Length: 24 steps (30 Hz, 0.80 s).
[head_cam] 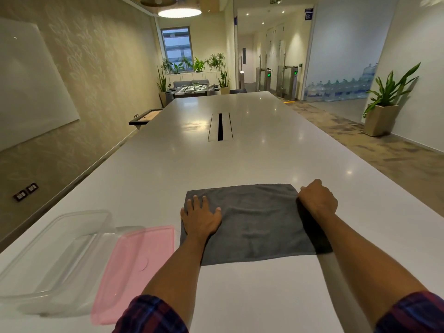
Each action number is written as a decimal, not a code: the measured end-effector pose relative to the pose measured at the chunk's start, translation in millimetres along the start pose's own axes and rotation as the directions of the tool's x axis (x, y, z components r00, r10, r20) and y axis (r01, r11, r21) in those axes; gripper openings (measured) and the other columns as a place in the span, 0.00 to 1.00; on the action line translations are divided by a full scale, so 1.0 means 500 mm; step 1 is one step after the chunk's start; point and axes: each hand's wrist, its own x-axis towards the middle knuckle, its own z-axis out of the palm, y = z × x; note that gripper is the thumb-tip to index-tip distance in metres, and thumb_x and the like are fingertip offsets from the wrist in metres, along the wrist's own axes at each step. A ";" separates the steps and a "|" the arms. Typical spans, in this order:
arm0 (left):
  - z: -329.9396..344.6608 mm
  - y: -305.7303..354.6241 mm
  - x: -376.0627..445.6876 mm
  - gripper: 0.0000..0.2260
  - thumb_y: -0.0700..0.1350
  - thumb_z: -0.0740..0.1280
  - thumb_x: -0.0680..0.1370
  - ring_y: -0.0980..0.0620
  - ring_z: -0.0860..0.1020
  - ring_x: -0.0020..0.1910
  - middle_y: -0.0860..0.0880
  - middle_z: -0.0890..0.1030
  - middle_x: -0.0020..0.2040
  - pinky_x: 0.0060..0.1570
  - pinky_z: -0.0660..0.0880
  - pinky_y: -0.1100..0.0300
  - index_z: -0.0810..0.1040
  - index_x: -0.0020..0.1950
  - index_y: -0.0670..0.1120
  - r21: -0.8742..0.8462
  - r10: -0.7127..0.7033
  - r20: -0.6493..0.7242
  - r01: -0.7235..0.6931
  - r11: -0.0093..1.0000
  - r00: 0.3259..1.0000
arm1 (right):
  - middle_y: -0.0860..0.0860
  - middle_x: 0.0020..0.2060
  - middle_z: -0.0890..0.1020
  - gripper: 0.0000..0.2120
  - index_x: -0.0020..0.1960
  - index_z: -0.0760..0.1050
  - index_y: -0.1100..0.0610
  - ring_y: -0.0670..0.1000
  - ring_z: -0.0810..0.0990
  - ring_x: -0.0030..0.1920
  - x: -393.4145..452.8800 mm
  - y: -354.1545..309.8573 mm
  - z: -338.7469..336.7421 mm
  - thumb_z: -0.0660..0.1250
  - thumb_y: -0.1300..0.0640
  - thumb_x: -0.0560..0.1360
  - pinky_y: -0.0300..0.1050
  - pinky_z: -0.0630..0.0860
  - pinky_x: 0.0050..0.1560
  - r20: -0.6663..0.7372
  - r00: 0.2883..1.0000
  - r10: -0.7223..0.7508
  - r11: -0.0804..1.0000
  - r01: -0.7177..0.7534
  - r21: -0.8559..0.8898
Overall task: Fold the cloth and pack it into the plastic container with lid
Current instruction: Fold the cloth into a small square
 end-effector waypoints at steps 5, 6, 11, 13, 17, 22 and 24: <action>-0.008 0.019 0.003 0.33 0.60 0.52 0.80 0.42 0.45 0.82 0.44 0.48 0.83 0.78 0.42 0.40 0.51 0.82 0.50 -0.026 -0.029 0.062 0.030 0.999 0.998 | 0.57 0.44 0.80 0.28 0.47 0.73 0.62 0.62 0.81 0.47 0.004 0.020 -0.019 0.72 0.35 0.72 0.50 0.74 0.43 0.161 0.987 0.003 0.992 -0.023 0.127; -0.012 0.020 0.005 0.33 0.59 0.52 0.79 0.42 0.45 0.82 0.45 0.48 0.83 0.77 0.42 0.40 0.51 0.82 0.50 -0.041 -0.034 0.076 0.037 0.998 0.996 | 0.57 0.42 0.81 0.26 0.43 0.73 0.61 0.61 0.81 0.45 0.003 0.018 -0.025 0.76 0.38 0.70 0.50 0.75 0.42 0.215 0.977 0.000 0.988 -0.033 0.148; -0.040 0.017 0.024 0.32 0.57 0.53 0.76 0.43 0.53 0.81 0.46 0.55 0.82 0.75 0.51 0.38 0.58 0.81 0.52 -0.010 -0.011 0.128 0.012 1.000 0.992 | 0.57 0.41 0.85 0.11 0.42 0.83 0.60 0.58 0.83 0.44 -0.011 -0.033 -0.048 0.76 0.51 0.72 0.52 0.81 0.48 0.139 0.985 -0.103 0.955 0.058 0.291; -0.062 0.013 0.031 0.29 0.56 0.55 0.74 0.41 0.65 0.75 0.44 0.67 0.77 0.71 0.58 0.39 0.69 0.75 0.51 0.021 -0.006 0.112 0.003 1.000 0.994 | 0.53 0.46 0.86 0.08 0.48 0.84 0.54 0.55 0.83 0.45 -0.034 -0.083 -0.056 0.73 0.50 0.73 0.50 0.79 0.49 0.067 0.985 -0.162 0.939 0.133 0.318; -0.095 -0.003 0.048 0.18 0.53 0.60 0.74 0.43 0.78 0.57 0.46 0.80 0.57 0.62 0.69 0.47 0.81 0.58 0.49 -0.072 0.003 -0.071 -0.009 0.997 0.997 | 0.48 0.48 0.87 0.09 0.51 0.86 0.50 0.53 0.83 0.47 -0.090 -0.216 -0.044 0.71 0.51 0.73 0.47 0.79 0.50 0.019 0.941 -0.338 0.900 0.317 0.299; -0.138 0.014 0.070 0.12 0.51 0.68 0.77 0.45 0.81 0.43 0.43 0.83 0.48 0.42 0.77 0.57 0.80 0.54 0.44 -0.834 -0.121 0.154 0.195 0.517 0.981 | 0.51 0.47 0.88 0.08 0.53 0.86 0.53 0.50 0.84 0.45 -0.169 -0.327 0.006 0.71 0.53 0.78 0.47 0.81 0.50 0.065 0.849 -0.524 0.816 0.479 0.324; -0.152 0.003 0.076 0.16 0.56 0.65 0.79 0.44 0.81 0.42 0.41 0.83 0.47 0.42 0.80 0.53 0.76 0.57 0.45 -0.896 -0.080 0.318 0.327 0.302 0.945 | 0.52 0.48 0.87 0.08 0.54 0.85 0.55 0.50 0.84 0.46 -0.203 -0.360 0.037 0.71 0.53 0.78 0.43 0.78 0.48 0.118 0.815 -0.567 0.787 0.493 0.372</action>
